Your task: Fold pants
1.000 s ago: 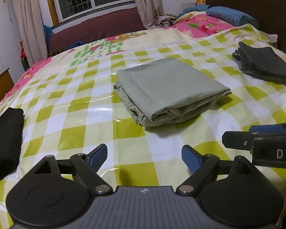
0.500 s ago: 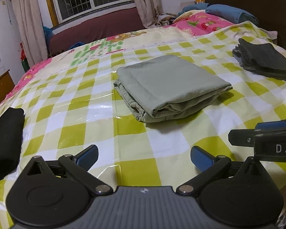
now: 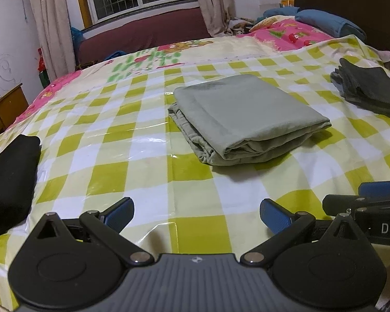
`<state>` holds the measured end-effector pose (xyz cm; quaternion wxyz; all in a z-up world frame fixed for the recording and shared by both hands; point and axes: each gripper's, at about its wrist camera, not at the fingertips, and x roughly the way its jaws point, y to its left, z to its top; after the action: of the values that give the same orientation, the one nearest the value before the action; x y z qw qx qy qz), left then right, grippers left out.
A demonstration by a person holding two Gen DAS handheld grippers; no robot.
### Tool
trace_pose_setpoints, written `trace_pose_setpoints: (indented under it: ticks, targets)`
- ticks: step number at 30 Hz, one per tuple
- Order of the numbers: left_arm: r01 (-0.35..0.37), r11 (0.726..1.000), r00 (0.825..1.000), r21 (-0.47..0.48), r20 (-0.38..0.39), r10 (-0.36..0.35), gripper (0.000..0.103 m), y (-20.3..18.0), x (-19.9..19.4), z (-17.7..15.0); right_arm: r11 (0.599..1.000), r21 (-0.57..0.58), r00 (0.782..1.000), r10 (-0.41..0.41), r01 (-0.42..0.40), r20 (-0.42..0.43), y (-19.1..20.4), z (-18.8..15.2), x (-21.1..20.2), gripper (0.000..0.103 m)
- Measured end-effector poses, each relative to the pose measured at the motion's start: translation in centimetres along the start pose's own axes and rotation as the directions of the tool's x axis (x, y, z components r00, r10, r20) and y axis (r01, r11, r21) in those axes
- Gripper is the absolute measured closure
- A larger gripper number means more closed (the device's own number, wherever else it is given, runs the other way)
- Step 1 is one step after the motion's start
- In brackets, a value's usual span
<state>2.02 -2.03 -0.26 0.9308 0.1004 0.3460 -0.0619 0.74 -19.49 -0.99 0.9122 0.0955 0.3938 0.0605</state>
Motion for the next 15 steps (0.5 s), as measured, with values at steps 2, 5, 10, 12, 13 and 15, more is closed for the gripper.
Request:
trace_pose_setpoints:
  ticks: [2,5,10,12,13,15]
  targets:
    - [0.001,1.000,1.000,0.005,0.000,-0.001,0.000,-0.08,0.03,-0.04,1.000,0.000,1.000,0.000,0.000,-0.004,-0.01,-0.03,0.06,0.042]
    - [0.001,1.000,1.000,0.005,-0.001,-0.001,0.000,-0.11,0.05,-0.03,1.000,-0.002,1.000,-0.001,0.001,-0.006,0.01,-0.04,0.05,0.042]
    - [0.001,1.000,1.000,0.006,-0.001,-0.001,0.000,-0.10,0.05,-0.05,1.000,-0.002,1.000,-0.001,0.001,-0.006,0.03,-0.04,0.06,0.042]
    - [0.000,1.000,1.000,0.007,-0.001,0.000,0.000,-0.13,0.07,-0.06,1.000,-0.002,1.000,-0.001,0.001,-0.007,0.02,-0.04,0.06,0.042]
    - [0.000,1.000,1.000,0.007,-0.001,0.000,0.000,-0.10,0.06,-0.05,1.000,-0.002,1.000,-0.001,0.001,-0.007,0.02,-0.03,0.06,0.042]
    - [0.000,1.000,1.000,0.007,-0.001,0.000,0.000,-0.10,0.05,-0.05,1.000,-0.002,1.000,-0.001,0.001,-0.008,0.03,-0.04,0.05,0.042]
